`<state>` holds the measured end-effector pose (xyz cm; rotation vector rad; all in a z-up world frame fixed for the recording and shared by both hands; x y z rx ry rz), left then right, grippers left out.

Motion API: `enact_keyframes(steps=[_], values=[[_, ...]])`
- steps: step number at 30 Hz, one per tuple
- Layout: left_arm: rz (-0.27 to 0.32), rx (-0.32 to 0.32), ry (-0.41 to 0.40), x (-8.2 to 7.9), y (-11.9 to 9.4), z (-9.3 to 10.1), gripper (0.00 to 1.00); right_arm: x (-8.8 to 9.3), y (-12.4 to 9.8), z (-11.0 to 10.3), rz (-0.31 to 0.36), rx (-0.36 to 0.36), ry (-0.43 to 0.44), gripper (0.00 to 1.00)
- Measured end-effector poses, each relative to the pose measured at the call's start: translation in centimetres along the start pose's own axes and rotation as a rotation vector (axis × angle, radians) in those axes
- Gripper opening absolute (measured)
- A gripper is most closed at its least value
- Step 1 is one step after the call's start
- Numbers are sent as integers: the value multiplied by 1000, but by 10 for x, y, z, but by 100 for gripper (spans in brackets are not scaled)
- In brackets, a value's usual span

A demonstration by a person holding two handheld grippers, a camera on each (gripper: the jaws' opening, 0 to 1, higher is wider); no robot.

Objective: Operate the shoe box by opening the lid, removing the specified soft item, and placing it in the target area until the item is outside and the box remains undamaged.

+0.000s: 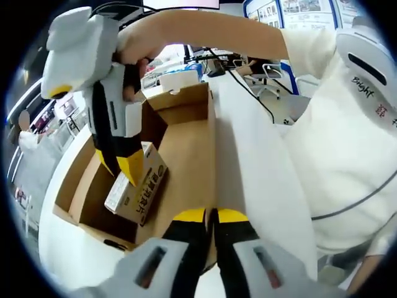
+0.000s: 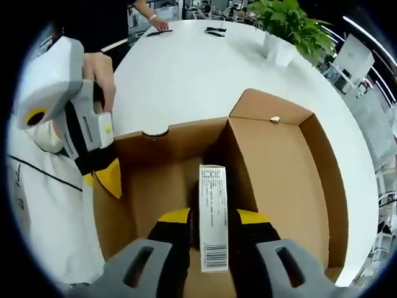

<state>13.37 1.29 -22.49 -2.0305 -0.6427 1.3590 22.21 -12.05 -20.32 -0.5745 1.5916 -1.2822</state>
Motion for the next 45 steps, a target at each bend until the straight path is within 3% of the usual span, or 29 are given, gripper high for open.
enact_keyframes(steps=[11,20,25,32,37,45], values=[[1,-1,0,0,0,0,3,1,17,1,-101,-8,-6,24],[6,-6,2,0,0,0,3,-2,17,7,-197,-28,7,21],[8,-3,2,0,1,0,3,0,16,7,-195,-37,7,20],[6,-6,2,-1,1,0,3,0,13,21,-253,-31,31,20],[5,-5,2,-1,0,0,3,7,8,13,-302,-42,12,20],[6,-6,2,-1,0,0,3,11,2,4,-291,-46,4,20]])
Point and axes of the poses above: the point that each gripper's makers call its tool centre point, and the gripper's own axes: y roughly forward along the fingers, z roughly to its right, x roughly out of its underside, the point moved 10 cm from there along -y, roughly backward along the fingers, and after that the axes turned 11 degrees about y, right-handed, at the moved point
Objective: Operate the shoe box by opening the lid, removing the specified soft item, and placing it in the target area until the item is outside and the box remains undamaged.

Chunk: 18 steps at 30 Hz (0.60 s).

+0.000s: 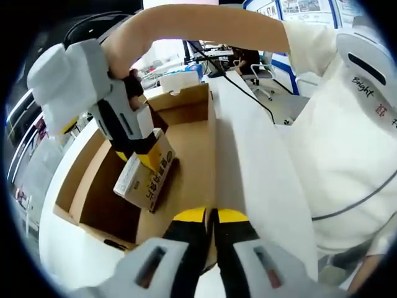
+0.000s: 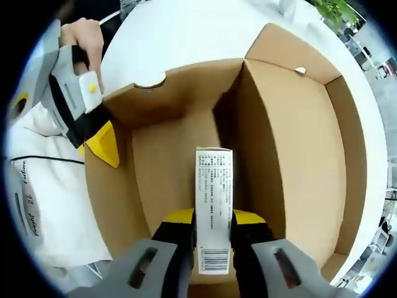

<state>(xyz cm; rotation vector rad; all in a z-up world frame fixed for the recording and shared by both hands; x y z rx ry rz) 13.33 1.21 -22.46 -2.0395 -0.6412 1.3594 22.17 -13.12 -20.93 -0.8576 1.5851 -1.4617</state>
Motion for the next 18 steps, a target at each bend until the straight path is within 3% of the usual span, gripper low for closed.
enact_keyframes(steps=[10,13,15,18], values=[[0,2,1,0,0,0,3,11,-13,-4,6,23,27,20],[0,2,0,0,0,0,3,15,-20,-7,20,26,-34,20],[0,1,0,0,0,0,3,18,-23,-9,-4,22,-6,20],[-1,0,0,0,0,0,3,21,-28,-11,13,32,-15,20]])
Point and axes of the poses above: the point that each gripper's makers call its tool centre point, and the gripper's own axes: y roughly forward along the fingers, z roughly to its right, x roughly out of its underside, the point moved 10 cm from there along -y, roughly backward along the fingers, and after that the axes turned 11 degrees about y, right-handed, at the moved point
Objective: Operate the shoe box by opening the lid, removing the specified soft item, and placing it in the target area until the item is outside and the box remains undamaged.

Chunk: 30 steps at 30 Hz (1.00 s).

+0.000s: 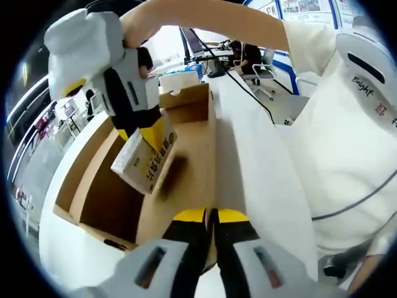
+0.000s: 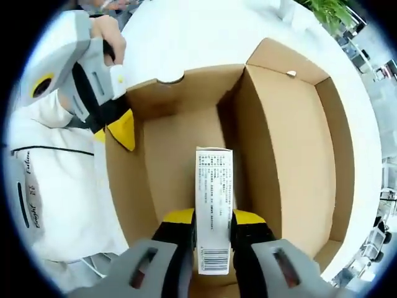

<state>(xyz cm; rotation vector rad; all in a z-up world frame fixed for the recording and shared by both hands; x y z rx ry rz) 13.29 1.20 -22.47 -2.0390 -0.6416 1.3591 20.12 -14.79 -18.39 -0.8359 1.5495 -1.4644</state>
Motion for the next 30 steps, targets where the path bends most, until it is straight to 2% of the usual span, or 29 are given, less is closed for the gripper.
enact_keyframes(steps=[3,7,9,11,15,20,22,24,25,26,28,29,30], values=[[-3,1,1,0,0,0,3,3,-5,1,14,-13,-18,20],[-3,0,0,0,0,0,3,7,-11,6,26,17,-30,20],[-2,1,-1,0,0,0,3,9,-12,7,23,7,-25,20],[-3,2,-1,-1,0,-1,3,11,-13,6,29,-11,-70,20],[-4,4,-2,-1,0,-1,3,12,-16,6,19,-1,-114,20],[1,-1,0,0,0,0,3,6,-25,9,68,11,-182,20],[1,-1,1,0,0,0,3,6,-28,8,71,8,-175,20],[0,0,0,0,0,0,3,10,-28,2,79,6,-319,20],[0,0,0,1,0,0,3,13,-28,-1,44,-7,-300,20],[0,-1,0,1,0,0,3,16,-30,-5,10,-15,-359,20],[0,-1,0,1,0,0,3,21,-34,-13,-12,-19,-554,20],[0,-1,0,1,0,0,3,24,-37,-17,-38,-19,-578,20],[0,-2,0,1,0,0,3,25,-40,-20,-27,-14,-524,20]])
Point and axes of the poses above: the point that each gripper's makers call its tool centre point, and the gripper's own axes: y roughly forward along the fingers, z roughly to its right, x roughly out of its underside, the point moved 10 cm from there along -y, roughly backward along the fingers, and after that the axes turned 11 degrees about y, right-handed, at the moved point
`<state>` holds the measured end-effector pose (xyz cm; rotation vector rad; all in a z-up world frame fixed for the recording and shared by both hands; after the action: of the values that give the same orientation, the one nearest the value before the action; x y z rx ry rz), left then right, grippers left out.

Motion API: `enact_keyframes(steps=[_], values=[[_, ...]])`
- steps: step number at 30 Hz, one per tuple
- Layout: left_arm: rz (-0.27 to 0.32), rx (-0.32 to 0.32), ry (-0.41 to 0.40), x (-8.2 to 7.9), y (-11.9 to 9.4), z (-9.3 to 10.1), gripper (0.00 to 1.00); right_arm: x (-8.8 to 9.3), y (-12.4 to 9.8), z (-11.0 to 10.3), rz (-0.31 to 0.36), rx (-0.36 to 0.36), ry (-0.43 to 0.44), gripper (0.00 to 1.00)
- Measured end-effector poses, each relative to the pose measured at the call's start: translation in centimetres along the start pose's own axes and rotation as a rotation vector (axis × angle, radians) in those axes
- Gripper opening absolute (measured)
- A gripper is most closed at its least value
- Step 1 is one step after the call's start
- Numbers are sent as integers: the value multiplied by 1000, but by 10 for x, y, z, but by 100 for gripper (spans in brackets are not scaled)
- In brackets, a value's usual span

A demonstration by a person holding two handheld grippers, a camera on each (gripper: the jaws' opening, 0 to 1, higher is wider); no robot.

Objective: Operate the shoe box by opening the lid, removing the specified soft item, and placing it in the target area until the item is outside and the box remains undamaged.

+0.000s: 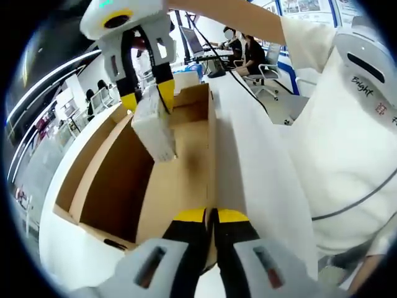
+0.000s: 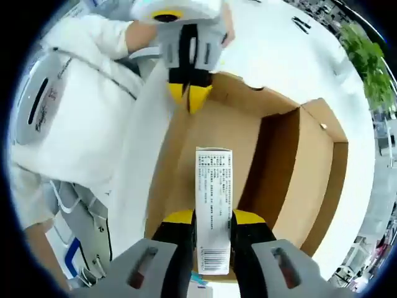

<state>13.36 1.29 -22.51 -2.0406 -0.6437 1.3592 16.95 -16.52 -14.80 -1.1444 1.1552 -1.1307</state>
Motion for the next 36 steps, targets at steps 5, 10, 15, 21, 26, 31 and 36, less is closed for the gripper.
enact_keyframes(steps=[5,10,15,21,26,31,36], values=[[-2,-1,0,0,0,0,3,-3,-8,2,13,50,62,20],[2,-5,3,0,0,1,4,-2,-9,0,5,46,100,20],[5,-3,1,0,0,0,4,5,-18,-1,17,49,101,20],[1,-3,1,0,0,0,4,11,-32,-7,33,71,108,20],[6,-6,3,0,0,0,3,15,-23,-5,39,120,-9,19],[-9,7,-3,-2,1,0,2,23,-23,-6,42,101,59,19],[-6,8,-6,-1,1,0,2,26,-34,-9,57,151,75,19]])
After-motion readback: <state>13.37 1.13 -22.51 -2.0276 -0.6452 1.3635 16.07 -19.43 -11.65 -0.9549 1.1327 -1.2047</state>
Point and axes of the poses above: the point that each gripper's makers call its tool centre point, and the gripper's own axes: y roughly forward along the fingers, z roughly to its right, x roughly out of its underside, the point moved 10 cm from there along -y, roughly backward along the fingers, and after that the axes turned 11 degrees about y, right-handed, at the moved point
